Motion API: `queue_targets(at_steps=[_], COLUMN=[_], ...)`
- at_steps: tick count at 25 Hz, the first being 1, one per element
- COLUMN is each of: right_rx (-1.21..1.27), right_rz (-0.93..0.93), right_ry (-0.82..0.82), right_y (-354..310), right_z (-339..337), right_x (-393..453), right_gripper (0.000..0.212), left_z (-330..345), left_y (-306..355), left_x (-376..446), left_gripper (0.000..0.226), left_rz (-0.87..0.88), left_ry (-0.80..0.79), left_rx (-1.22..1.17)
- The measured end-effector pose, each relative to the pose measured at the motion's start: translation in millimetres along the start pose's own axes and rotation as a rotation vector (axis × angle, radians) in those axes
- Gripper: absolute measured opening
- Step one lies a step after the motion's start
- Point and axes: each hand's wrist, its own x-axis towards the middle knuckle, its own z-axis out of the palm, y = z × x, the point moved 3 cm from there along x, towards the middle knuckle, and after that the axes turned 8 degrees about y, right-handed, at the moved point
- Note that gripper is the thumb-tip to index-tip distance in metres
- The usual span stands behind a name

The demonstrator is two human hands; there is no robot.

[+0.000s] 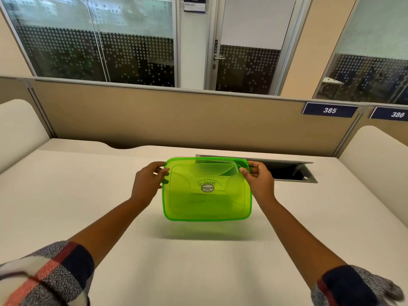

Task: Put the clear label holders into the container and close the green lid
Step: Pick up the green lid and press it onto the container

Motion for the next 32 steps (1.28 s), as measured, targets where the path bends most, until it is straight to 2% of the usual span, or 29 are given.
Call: queue_targets(at_steps=[4,7,12,17,26,32], right_rx=[-0.096,-0.162,-0.297,-0.467,-0.697,-0.741], right_rz=[0.018,0.053,0.072,0.071,0.062,0.056], right_ry=[0.024,0.029,0.003,-0.073,-0.102,-0.088], right_y=[7,15,23,31,30,32], right_z=[23,37,51,65,74,75], right_x=[18,29,47,55,56,50], right_gripper=[0.031,0.032,0.037,0.039,0.040,0.040], left_z=[11,27,46,54,55,60], left_y=[-8,-16,-22,-37,-40,-38], left_x=[25,41,72,81,86,87], left_gripper=[0.017,0.024,0.028,0.030,0.033,0.036], left_rz=[0.002,-0.008,0.065,0.054,0.018,0.042], left_ry=[0.017,0.027,0.021,0.028,0.021,-0.001], left_rx=[0.104,0.186,0.362,0.394,0.410,0.468])
